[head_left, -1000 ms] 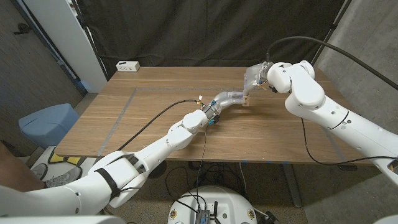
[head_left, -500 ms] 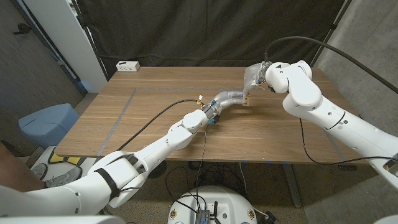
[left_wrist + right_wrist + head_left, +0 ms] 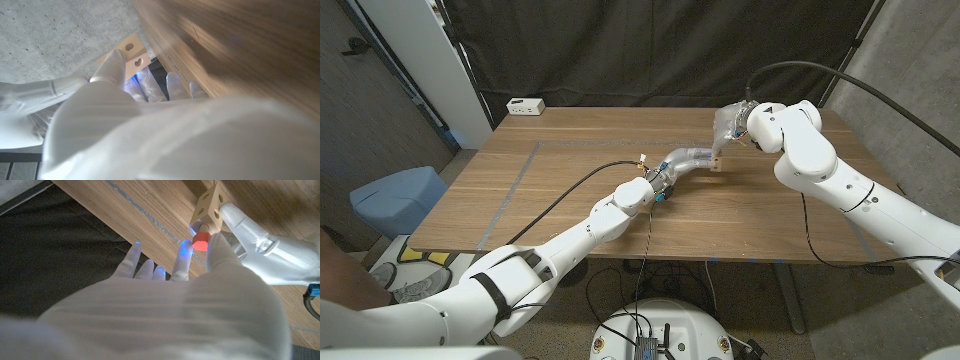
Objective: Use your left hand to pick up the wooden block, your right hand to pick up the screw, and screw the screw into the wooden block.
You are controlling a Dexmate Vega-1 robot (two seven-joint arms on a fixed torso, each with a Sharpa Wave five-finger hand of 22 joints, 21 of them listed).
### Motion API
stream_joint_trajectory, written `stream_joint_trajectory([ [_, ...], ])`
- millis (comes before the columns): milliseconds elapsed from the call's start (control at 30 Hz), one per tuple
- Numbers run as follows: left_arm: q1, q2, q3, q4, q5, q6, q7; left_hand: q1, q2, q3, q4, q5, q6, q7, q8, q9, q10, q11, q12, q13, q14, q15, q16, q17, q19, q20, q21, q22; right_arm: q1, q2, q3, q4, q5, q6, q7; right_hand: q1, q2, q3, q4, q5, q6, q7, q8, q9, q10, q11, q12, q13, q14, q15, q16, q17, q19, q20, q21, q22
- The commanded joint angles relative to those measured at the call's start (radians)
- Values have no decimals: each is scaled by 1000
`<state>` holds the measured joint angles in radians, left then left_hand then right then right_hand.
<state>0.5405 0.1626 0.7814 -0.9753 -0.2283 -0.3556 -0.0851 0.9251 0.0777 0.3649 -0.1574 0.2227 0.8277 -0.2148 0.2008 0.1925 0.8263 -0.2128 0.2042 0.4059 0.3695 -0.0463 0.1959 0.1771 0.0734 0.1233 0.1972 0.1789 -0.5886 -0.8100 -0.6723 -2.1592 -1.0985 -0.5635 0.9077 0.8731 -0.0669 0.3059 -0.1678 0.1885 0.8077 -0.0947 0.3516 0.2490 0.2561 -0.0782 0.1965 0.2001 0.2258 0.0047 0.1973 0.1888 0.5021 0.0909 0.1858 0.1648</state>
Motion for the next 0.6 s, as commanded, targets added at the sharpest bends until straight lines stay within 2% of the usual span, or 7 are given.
stream_joint_trajectory([
  [33, 4, 1, 2, -10, 3, 5, 5, 1, 7, 10, 3, 9, 30, 18, 9, 4, 9, -5, 5, 4, 9, -43, 0, 3, 6, 3, 8, 4, -20, 2, 17, -6, -9, 4, -13, 15, -1, 13, -1, -3, 20, 4, 13, 5, 16, -5, 12, 2, 12, -3, 9, 1, 1, -8, 5, 3],
  [600, 3, -4, 4, -9, 4, 8, 9, -1, 10, 13, 4, 10, 30, 21, 9, 4, 9, -4, 5, 4, 8, -41, 0, 3, 6, 2, 8, 4, -31, 2, 28, 2, -1, 18, -45, 30, 1, 30, 1, -4, 79, 1, 43, 7, 48, -10, 16, 2, 35, -18, 14, 2, 16, -21, 7, 3],
])
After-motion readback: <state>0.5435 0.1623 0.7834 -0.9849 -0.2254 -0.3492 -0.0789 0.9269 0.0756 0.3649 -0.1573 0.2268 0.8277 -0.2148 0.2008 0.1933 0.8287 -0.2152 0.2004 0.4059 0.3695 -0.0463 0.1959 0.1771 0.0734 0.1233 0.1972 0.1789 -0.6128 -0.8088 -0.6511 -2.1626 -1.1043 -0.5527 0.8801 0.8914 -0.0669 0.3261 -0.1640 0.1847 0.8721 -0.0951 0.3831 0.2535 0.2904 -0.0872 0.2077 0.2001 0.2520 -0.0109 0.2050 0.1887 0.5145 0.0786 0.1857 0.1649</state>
